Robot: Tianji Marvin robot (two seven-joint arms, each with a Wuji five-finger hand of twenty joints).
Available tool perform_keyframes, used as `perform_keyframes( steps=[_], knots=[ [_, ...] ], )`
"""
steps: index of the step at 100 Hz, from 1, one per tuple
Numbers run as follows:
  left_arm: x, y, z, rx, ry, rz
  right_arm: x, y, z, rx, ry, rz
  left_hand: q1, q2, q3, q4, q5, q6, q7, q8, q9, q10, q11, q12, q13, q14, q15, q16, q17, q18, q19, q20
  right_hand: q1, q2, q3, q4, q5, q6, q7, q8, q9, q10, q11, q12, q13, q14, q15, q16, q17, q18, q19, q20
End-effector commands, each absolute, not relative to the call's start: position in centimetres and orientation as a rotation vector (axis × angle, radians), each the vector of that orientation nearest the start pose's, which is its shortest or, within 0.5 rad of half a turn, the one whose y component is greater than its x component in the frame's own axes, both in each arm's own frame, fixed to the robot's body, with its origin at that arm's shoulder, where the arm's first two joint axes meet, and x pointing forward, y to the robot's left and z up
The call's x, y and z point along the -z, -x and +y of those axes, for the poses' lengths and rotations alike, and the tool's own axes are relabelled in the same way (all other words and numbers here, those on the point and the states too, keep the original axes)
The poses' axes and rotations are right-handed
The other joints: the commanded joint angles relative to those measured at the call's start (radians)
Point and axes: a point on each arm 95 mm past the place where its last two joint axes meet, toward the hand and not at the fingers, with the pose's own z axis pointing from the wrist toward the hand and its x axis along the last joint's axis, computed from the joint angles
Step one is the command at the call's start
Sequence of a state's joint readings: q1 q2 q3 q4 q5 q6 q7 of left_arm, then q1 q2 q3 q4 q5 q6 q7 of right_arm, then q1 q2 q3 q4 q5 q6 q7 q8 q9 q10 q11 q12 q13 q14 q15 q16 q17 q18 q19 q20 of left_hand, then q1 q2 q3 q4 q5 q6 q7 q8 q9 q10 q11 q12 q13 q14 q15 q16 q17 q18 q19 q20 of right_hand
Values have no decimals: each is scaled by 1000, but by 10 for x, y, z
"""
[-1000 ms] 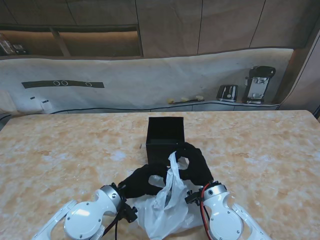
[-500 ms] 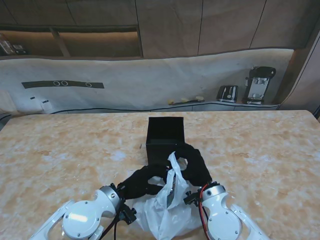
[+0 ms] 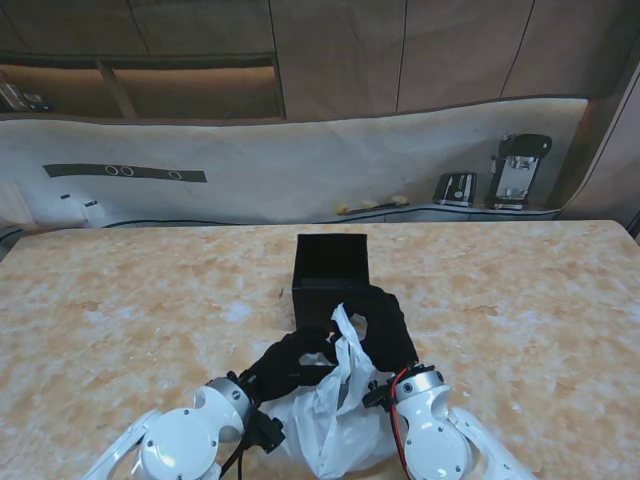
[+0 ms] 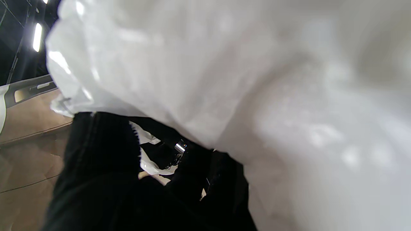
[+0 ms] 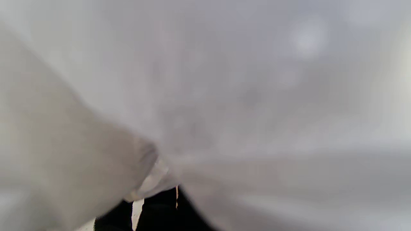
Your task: Pack mini donuts into a plastic bag, tie the opening and put the bag into the gift box
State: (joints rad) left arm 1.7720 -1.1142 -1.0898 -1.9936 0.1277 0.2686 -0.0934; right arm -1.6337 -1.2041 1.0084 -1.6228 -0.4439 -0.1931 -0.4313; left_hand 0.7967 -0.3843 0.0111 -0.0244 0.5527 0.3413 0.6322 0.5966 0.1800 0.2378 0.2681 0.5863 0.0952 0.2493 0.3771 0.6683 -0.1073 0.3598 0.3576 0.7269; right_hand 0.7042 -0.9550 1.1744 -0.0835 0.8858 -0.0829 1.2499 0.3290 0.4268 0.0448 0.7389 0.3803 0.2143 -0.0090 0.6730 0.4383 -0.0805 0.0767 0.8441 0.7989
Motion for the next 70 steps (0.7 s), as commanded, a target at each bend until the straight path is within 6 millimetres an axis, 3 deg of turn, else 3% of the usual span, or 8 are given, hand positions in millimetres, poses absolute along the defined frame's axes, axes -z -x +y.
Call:
perform_keyframes(
  steps=[1,70],
  knots=[
    [291,-301,-108,1983,2280,1208,332,-342,102,2620,1859,-1058,-52,14,-38,-13,-107,-38,-129,-18,-33,-1,-18,5,-31,-6,-15,-15,-9,-28,-10,28,3,-35,-26,-7,-1,-21,47,-18,-32,5,15,34,-26,-8,10,26,-16,-4,-18,21],
    [287,-298,-112,1948,2320,1181,335,-350,106,2711,1821,-1361,-78,-8,-39,-17,-94,10,-267,-94,-47,9,-75,10,-45,2,-99,-35,-17,-26,-63,18,31,-29,-19,26,-6,55,75,-69,-39,58,39,36,-53,36,45,31,-24,32,-31,27]
  ],
)
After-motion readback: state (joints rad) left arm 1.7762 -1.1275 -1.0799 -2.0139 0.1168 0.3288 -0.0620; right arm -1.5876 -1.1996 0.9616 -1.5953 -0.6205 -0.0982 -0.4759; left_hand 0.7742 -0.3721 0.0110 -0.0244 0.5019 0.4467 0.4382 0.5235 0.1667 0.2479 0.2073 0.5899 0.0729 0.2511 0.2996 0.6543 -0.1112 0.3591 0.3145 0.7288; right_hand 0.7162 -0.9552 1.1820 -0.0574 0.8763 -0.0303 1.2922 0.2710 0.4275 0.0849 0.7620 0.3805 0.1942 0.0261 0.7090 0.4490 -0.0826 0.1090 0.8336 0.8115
